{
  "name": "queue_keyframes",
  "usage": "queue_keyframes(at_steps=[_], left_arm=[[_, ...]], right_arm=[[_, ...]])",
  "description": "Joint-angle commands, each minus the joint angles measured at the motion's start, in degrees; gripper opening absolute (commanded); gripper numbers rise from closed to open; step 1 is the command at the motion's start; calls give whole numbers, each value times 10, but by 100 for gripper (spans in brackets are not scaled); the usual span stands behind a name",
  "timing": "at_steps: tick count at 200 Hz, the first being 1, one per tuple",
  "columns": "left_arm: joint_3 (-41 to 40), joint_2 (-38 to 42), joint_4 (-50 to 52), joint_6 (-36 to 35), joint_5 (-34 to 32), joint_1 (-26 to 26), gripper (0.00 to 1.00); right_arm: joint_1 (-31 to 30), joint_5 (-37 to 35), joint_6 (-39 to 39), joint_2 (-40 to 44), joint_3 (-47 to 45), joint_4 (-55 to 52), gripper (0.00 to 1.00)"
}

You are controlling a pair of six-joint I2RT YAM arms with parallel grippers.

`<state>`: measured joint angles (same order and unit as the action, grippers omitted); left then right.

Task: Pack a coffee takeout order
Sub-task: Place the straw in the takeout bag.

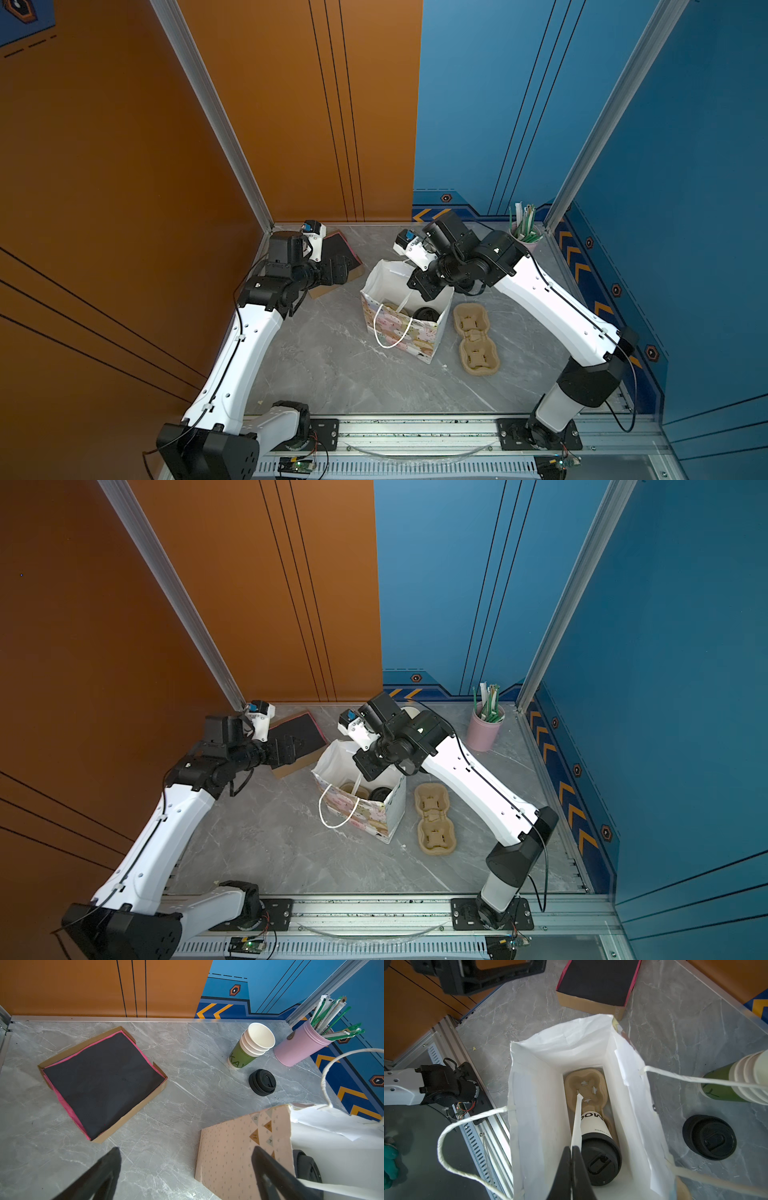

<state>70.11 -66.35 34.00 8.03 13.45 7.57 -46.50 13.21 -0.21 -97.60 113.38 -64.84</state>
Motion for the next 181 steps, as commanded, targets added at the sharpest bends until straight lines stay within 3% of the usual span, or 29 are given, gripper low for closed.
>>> queue_keyframes(at_steps=[1, 24, 40, 95, 132, 181], left_arm=[[-7, -4, -4, 4, -12, 3, 98], [-8, -5, -4, 5, -20, 3, 98], [-10, -7, -4, 7, -26, 1, 98], [-21, -14, -4, 31, -75, -18, 98], [-23, -44, -5, 76, -100, -59, 98], [2, -131, -6, 159, -98, -118, 99]], right_arm=[[-3, -6, -3, -17, -4, 17, 5], [-4, -9, -1, -35, -5, 16, 10], [-4, -10, 0, -43, -5, 16, 18], [-7, -16, 8, -27, 37, 26, 60], [-5, -63, 8, 16, 17, 58, 71], [13, -74, 27, 104, -93, 165, 91]])
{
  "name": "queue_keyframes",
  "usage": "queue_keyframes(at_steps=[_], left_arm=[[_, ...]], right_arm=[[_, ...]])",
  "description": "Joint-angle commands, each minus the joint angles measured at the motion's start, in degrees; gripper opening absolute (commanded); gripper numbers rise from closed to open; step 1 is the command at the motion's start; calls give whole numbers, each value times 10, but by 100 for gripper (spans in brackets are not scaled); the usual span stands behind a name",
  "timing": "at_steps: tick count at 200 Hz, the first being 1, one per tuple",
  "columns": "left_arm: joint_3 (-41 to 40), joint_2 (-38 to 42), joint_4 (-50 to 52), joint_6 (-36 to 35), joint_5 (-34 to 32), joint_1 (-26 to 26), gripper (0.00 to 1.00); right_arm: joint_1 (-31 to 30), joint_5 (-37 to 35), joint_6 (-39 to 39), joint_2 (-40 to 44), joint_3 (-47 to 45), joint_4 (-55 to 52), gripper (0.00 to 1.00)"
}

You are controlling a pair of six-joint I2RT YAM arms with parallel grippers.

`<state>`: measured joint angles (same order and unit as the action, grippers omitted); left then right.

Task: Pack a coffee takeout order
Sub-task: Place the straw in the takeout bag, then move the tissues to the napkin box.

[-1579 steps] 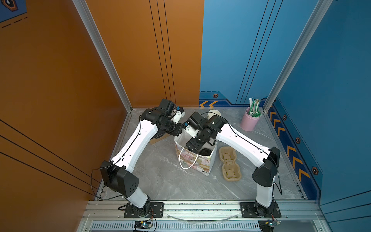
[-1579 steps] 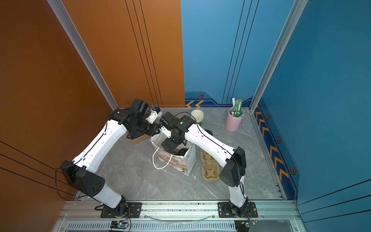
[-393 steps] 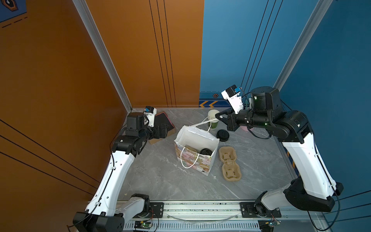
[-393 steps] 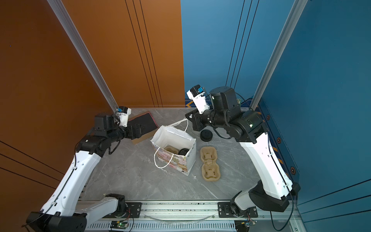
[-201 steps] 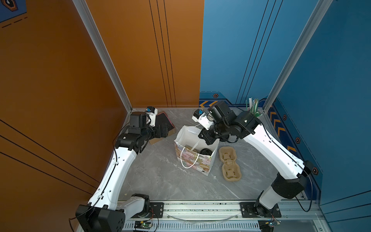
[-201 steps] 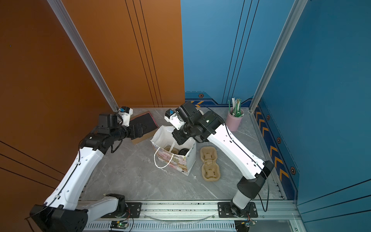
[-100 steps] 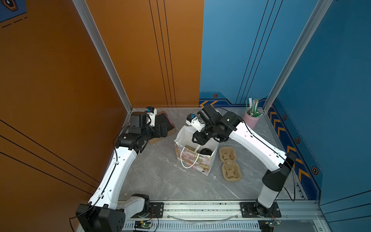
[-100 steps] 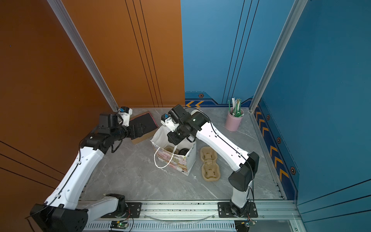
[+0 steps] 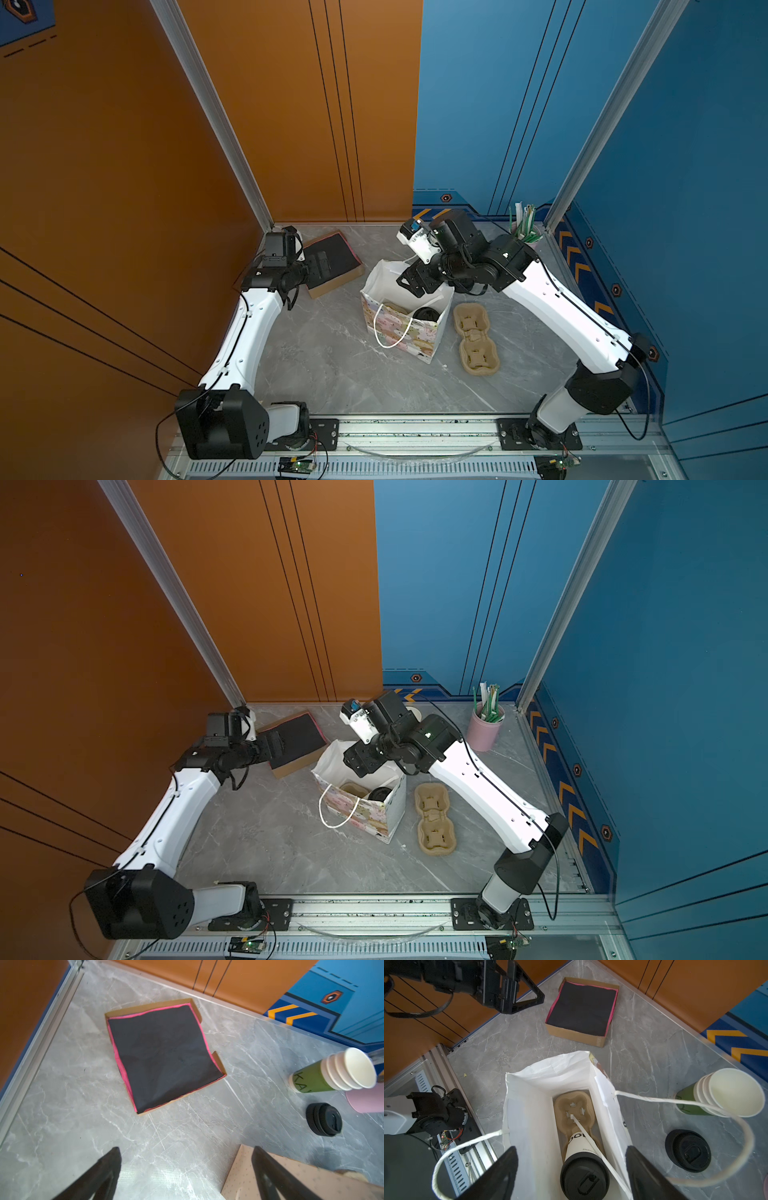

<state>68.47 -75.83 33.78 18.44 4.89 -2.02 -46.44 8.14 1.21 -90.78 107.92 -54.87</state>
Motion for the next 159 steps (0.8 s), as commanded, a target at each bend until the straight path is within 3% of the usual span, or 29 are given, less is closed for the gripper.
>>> queue_keyframes(at_steps=[1, 17, 47, 73, 159], left_arm=[[19, -38, -4, 57, -13, -23, 99], [34, -73, -3, 85, -20, -36, 97], [70, -147, -3, 132, -23, -56, 82], [111, -206, -3, 141, -31, -63, 75], [197, -352, -2, 211, -29, -77, 61]], right_arm=[[13, -23, 13, 38, -40, 67, 91], [24, -21, 22, 58, -72, 89, 93], [41, -18, 36, 88, -111, 120, 96], [56, -9, 46, 115, -147, 143, 97], [109, 27, 68, 165, -215, 176, 100]])
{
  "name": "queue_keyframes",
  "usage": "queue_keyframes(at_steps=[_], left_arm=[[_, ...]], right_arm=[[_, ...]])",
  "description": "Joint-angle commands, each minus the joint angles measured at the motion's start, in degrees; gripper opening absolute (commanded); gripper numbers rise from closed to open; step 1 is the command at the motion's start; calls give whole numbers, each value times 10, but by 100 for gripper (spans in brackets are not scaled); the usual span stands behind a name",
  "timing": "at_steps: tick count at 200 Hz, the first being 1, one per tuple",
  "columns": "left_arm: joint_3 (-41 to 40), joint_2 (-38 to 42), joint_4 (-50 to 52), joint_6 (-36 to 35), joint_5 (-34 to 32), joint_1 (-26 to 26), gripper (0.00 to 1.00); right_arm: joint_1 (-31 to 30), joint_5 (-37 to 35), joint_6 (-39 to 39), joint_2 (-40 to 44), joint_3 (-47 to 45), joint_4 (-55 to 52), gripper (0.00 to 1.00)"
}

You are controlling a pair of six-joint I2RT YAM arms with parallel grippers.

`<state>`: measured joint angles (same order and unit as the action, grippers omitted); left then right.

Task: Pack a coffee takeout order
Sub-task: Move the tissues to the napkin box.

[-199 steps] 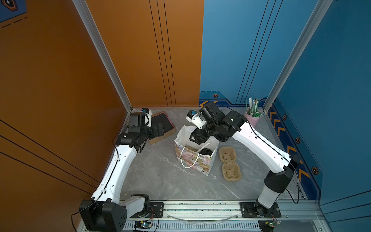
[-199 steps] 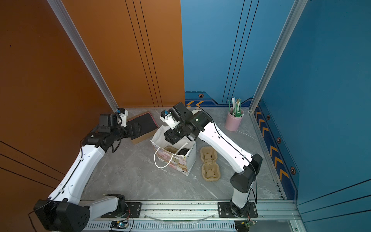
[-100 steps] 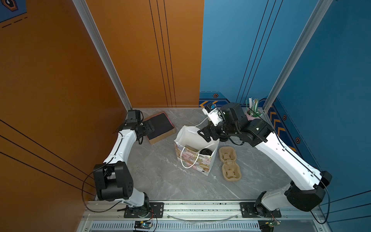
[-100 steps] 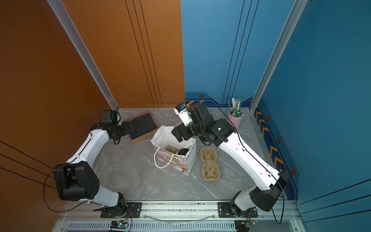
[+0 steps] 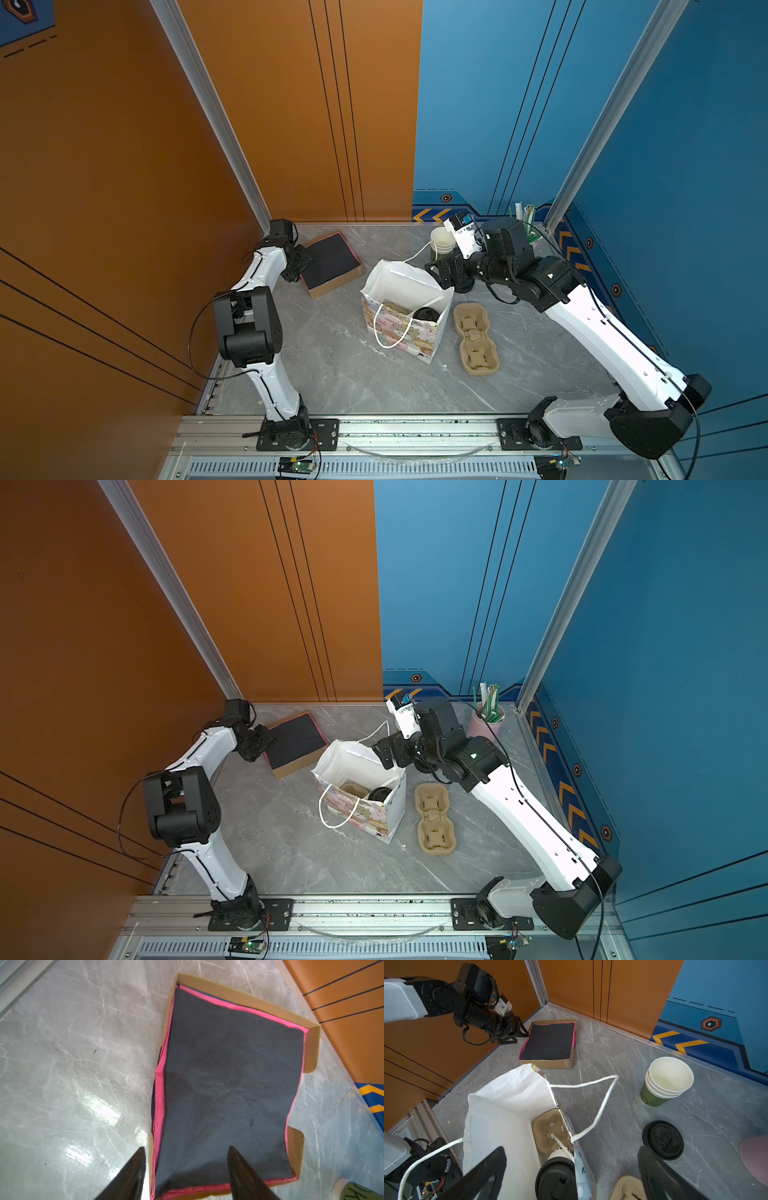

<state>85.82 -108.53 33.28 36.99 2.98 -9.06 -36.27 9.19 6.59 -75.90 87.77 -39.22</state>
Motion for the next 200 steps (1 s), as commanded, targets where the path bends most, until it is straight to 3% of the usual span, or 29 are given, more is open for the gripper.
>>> queue_keyframes(at_steps=[1, 80, 104, 158, 200], left_arm=[[24, -26, 3, 26, -10, -7, 60], [70, -95, 3, 18, 4, -13, 49], [71, -105, 3, 16, 8, -14, 43], [84, -115, 3, 16, 23, -16, 16], [89, -105, 3, 12, 29, -16, 7]], right_arm=[[7, 17, 15, 16, -13, 20, 100], [13, 28, 27, 28, -22, 27, 100], [14, 28, 28, 26, -21, 27, 100], [13, 31, 33, 20, -20, 27, 100], [14, 32, 32, 16, -22, 27, 100]])
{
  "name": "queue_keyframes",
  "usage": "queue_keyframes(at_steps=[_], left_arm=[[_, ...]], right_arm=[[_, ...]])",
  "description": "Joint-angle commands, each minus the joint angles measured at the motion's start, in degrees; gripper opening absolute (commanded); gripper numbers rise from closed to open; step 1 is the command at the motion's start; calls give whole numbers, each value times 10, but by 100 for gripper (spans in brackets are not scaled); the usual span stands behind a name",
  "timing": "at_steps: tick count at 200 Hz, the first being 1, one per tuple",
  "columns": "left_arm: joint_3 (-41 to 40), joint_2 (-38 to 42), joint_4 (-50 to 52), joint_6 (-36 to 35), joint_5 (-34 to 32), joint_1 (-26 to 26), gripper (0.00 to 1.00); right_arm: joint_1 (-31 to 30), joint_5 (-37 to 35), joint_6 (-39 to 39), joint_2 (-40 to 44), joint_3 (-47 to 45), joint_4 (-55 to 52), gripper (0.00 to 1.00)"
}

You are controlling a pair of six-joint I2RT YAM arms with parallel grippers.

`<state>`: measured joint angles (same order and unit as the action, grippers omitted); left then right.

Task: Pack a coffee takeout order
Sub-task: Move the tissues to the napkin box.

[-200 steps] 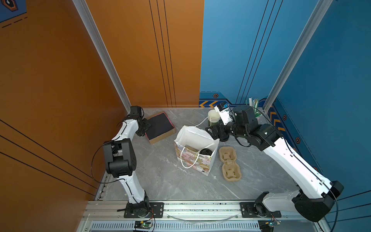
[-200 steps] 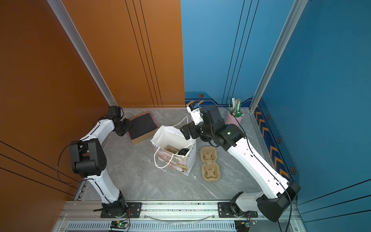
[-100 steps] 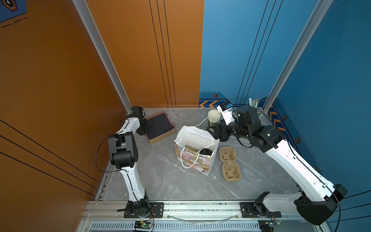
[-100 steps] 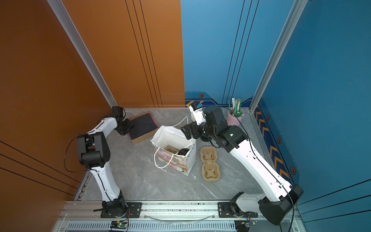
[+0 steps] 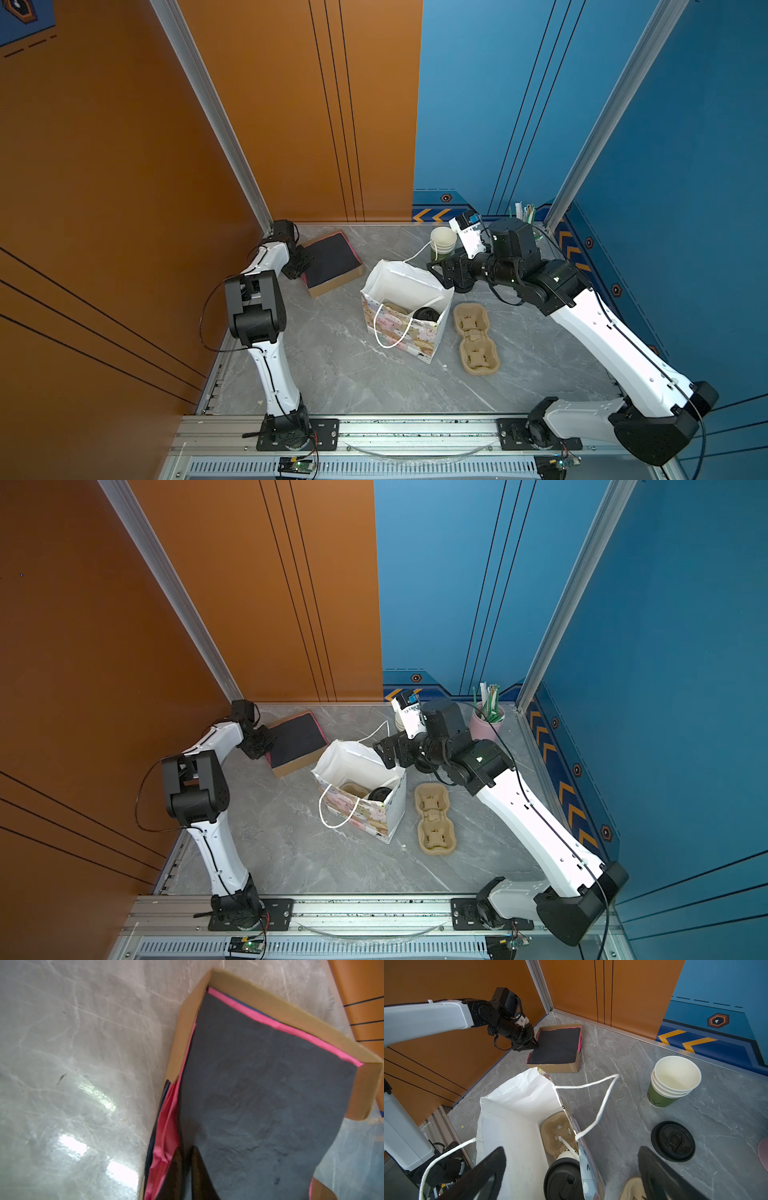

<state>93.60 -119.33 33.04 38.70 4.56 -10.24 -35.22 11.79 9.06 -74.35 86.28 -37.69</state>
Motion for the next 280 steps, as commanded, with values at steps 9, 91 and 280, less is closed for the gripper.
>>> queue_keyframes(at_steps=[9, 91, 280], left_arm=[[11, 7, 6, -6, 13, -4, 7], [18, 59, 27, -54, -33, 2, 0], [43, 39, 127, -194, -140, 18, 10]], right_arm=[[3, 6, 7, 0, -7, 11, 100], [4, 7, 5, -1, -7, 11, 100], [11, 17, 6, -8, -17, 11, 100]])
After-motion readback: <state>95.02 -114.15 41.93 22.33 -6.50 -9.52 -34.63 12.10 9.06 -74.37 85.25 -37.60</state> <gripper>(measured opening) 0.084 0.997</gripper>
